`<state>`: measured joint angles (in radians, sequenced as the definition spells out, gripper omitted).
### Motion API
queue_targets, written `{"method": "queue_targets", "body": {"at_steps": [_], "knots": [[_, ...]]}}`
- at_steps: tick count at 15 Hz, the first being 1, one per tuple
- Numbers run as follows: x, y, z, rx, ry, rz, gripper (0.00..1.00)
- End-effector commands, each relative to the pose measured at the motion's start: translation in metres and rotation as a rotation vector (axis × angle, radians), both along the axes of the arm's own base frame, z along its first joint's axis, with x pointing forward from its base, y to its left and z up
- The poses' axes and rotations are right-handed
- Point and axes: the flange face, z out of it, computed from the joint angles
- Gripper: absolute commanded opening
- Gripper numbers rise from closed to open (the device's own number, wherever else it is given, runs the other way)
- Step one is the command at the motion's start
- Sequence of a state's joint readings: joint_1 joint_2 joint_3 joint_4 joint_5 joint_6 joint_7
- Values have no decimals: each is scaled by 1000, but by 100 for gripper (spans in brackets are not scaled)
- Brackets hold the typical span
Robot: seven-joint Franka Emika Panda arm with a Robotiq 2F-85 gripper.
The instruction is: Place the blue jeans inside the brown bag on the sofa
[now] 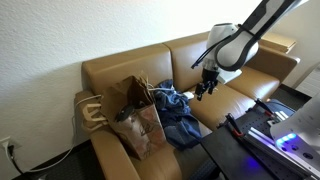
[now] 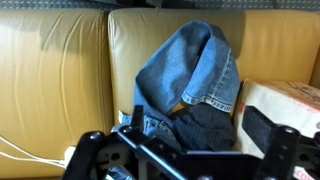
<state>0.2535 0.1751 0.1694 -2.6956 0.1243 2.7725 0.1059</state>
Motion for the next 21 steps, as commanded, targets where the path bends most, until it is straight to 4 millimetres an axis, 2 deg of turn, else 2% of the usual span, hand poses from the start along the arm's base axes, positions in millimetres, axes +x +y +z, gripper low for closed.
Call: {"method": "queue_targets", "body": {"at_steps": [1,3,6,7,9,10,12,16,18,19,21], "knots": [[0,4,-7,2,-10,-29,100],[2,8,-14,7,-9,-48,100],[6,9,-13,10,-14,-53,100],[9,8,-21,0,2,-79,100],[16,-6,-12,84,-22,-113,100],[17,-23,-1,119,-50,-153,100],[16,-42,17,169,-92,-221,100],[21,-90,33,215,-143,-357,100],[26,-101,31,234,-133,-376,100],[30,-90,30,216,-139,-366,100],[30,-96,30,222,-141,-378,100]]}}
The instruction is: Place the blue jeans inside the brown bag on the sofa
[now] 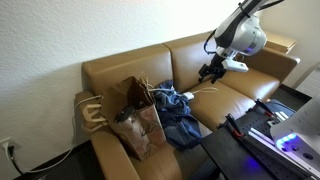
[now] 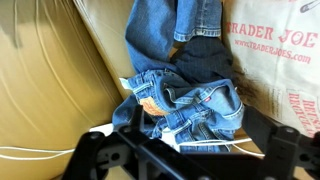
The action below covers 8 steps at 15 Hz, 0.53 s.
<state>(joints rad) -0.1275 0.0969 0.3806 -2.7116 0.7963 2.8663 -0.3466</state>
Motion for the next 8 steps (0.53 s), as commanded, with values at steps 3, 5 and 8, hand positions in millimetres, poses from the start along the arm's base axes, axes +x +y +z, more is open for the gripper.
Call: {"method": "queue_targets", "body": {"at_steps": [3,5,8], "knots": [[2,-5,-11,-1,33,-4,100],[1,-6,-53,8,127,47,100],[0,15,-103,42,181,96,100]]}}
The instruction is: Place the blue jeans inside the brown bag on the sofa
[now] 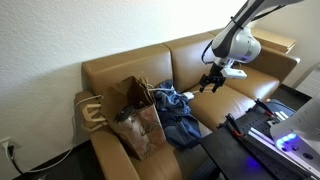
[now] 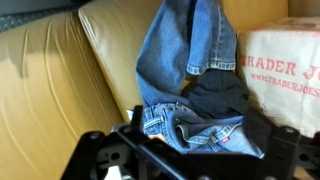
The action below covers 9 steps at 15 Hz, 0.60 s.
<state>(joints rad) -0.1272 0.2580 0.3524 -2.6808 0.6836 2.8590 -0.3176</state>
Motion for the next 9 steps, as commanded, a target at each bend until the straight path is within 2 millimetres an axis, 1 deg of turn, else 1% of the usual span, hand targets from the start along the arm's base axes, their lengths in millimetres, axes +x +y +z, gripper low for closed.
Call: {"method": "queue_targets", "body": {"at_steps": [1,3,5,7,9], "knots": [[9,21,-65,56,52,42,100],[16,31,-94,22,-18,53,100],[29,34,-121,-47,-119,80,100],[37,34,-145,-130,-224,131,100],[44,38,-163,-160,-315,139,100]]}}
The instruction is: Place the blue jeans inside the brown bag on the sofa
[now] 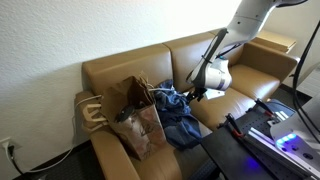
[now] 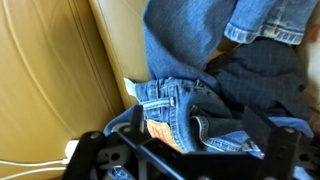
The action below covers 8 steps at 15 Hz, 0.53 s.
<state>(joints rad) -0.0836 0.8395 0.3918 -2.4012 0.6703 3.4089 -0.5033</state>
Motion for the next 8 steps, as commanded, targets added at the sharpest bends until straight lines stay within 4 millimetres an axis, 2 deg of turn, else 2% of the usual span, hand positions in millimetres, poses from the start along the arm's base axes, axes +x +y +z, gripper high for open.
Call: {"method": "queue_targets", "body": {"at_steps": [1,2,3,4,6,8], "knots": [[47,4,-20,-42,-127,40,100],[46,7,-33,-23,-125,43,100],[55,5,-39,-4,-129,41,100],[36,6,-31,-14,-89,41,100],[52,7,-34,-5,-114,37,100],[54,8,-36,-3,-115,37,100]]}}
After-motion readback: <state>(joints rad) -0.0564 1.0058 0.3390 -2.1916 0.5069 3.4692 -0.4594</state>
